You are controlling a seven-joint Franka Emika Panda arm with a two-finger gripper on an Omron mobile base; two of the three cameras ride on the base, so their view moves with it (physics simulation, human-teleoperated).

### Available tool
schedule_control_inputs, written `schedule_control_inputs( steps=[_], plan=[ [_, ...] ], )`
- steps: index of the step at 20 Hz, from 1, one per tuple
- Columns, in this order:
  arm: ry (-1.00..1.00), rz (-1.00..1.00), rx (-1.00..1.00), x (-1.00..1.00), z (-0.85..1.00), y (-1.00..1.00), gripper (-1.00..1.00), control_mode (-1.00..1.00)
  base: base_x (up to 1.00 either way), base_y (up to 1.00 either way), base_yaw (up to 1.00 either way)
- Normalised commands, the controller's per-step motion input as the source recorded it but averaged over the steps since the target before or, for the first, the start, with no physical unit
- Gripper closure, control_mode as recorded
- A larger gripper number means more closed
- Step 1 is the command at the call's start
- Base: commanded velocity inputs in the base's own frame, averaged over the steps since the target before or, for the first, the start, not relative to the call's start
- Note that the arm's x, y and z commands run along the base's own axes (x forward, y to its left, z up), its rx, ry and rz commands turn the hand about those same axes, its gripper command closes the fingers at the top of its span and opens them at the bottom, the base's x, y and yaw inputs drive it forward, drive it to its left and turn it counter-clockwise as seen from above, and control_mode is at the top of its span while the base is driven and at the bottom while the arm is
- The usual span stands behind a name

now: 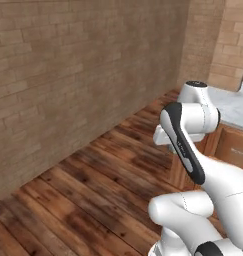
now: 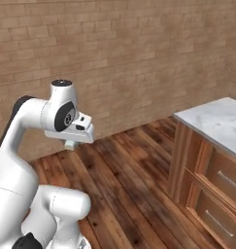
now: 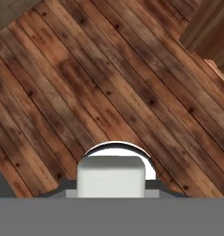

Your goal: Pick up the marshmallow and place it in the cup of hot chocolate on the dining counter.

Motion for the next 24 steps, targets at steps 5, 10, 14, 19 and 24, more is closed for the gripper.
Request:
schedule_control_inputs(
  steps=[5,10,14,19,24],
  plan=[
    [0.00,0.00,0.00,0.00,0.00,0.00,1.00,1.00,1.00,0.45,-0.25],
    [0.00,0.00,0.00,0.00,0.00,0.00,1.00,1.00,1.00,0.48,-0.44],
    [0.00,0.00,0.00,0.00,0.00,0.00,1.00,1.00,1.00,0.44,-0.58],
    [0.00,0.00,0.00,0.00,0.00,0.00,1.00,1.00,1.00,0.51,-0.46],
    [0.00,0.00,0.00,0.00,0.00,0.00,1.00,1.00,1.00,0.57,-0.44]
  ],
)
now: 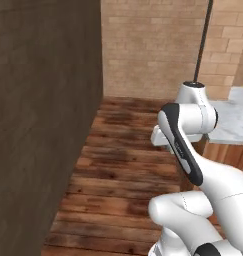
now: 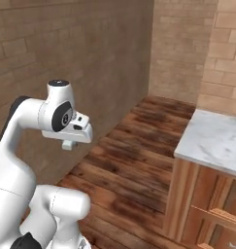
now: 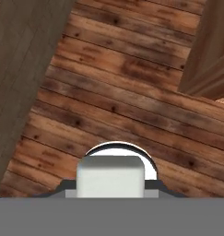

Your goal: Pick up the marshmallow and place it in the cup of hot chocolate on the dining counter.

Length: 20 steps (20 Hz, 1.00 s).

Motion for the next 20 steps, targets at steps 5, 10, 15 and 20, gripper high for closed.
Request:
schedule_control_inputs(
  steps=[5,10,15,20],
  plan=[
    [0.00,0.00,0.00,0.00,0.00,0.00,1.00,1.00,1.00,0.60,-0.52],
    [0.00,0.00,0.00,0.00,0.00,0.00,1.00,1.00,1.00,0.64,-0.54],
    [0.00,0.00,0.00,0.00,0.00,0.00,1.00,1.00,1.00,0.68,-0.51],
    [0.00,0.00,0.00,0.00,0.00,0.00,1.00,1.00,1.00,0.71,-0.47]
  ],
)
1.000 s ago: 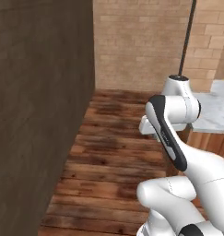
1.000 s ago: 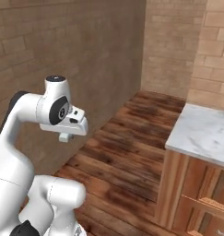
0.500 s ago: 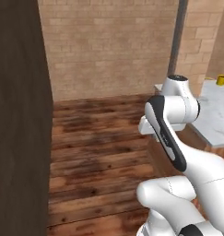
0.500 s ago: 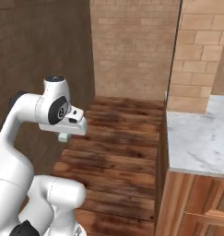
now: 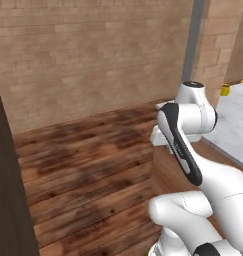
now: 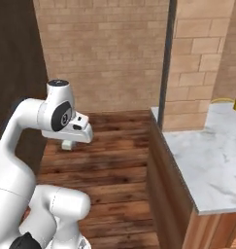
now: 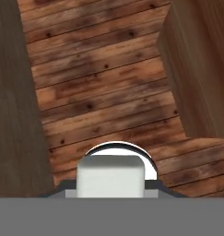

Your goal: Pick up the marshmallow and place it in the cup of hot chocolate on the dining counter.

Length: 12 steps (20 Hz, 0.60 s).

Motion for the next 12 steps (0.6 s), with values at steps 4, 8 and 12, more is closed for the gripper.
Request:
schedule_control_inputs(
  steps=[4,8,12],
  plan=[
    [0.00,0.00,0.00,0.00,0.00,0.00,1.00,1.00,1.00,0.83,-0.50],
    [0.00,0.00,0.00,0.00,0.00,0.00,1.00,1.00,1.00,0.87,-0.54],
    [0.00,0.00,0.00,0.00,0.00,0.00,1.00,1.00,1.00,0.87,-0.54]
  ],
)
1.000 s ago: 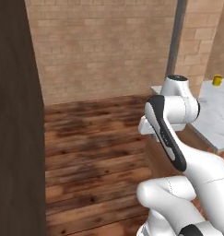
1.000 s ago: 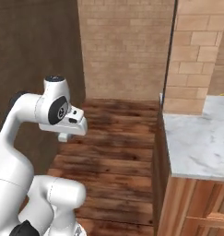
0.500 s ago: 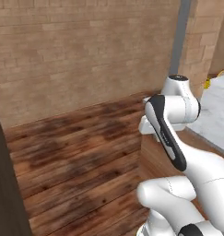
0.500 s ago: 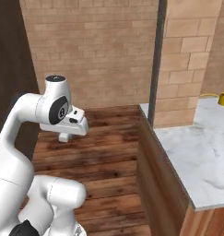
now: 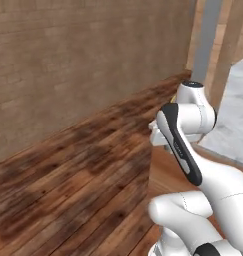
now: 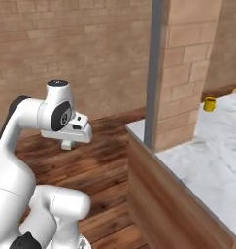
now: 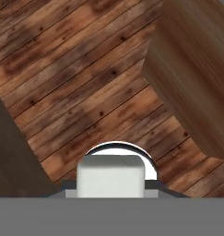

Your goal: Pick up the marshmallow and place it in the cup of hot chocolate on the dining counter.

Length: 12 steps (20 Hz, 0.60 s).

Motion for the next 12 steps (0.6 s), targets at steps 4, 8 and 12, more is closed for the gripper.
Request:
schedule_control_inputs(
  steps=[4,8,12],
  plan=[
    [0.00,0.00,0.00,0.00,0.00,0.00,1.00,1.00,1.00,0.87,-0.55],
    [0.00,0.00,0.00,0.00,0.00,0.00,1.00,1.00,1.00,0.80,-0.60],
    [0.00,0.00,0.00,0.00,0.00,0.00,1.00,1.00,1.00,0.78,-0.62]
  ],
)
